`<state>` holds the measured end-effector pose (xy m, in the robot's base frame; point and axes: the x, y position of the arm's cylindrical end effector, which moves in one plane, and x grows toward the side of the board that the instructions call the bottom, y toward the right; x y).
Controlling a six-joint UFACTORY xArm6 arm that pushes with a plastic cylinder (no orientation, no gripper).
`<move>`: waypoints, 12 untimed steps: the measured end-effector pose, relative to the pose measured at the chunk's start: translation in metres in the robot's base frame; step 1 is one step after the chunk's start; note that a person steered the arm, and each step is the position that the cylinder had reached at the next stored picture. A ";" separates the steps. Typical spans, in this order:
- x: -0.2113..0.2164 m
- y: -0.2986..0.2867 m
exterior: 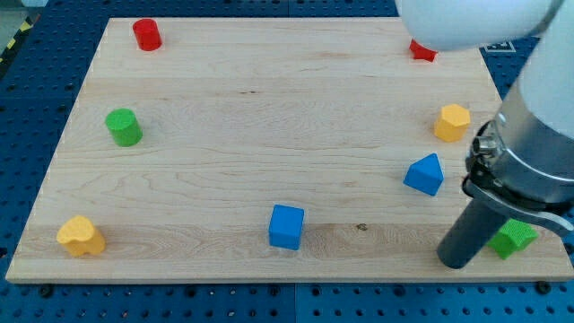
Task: Slide the blue triangle to the center
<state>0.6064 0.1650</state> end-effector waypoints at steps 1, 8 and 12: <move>-0.001 -0.001; -0.099 -0.007; -0.150 -0.100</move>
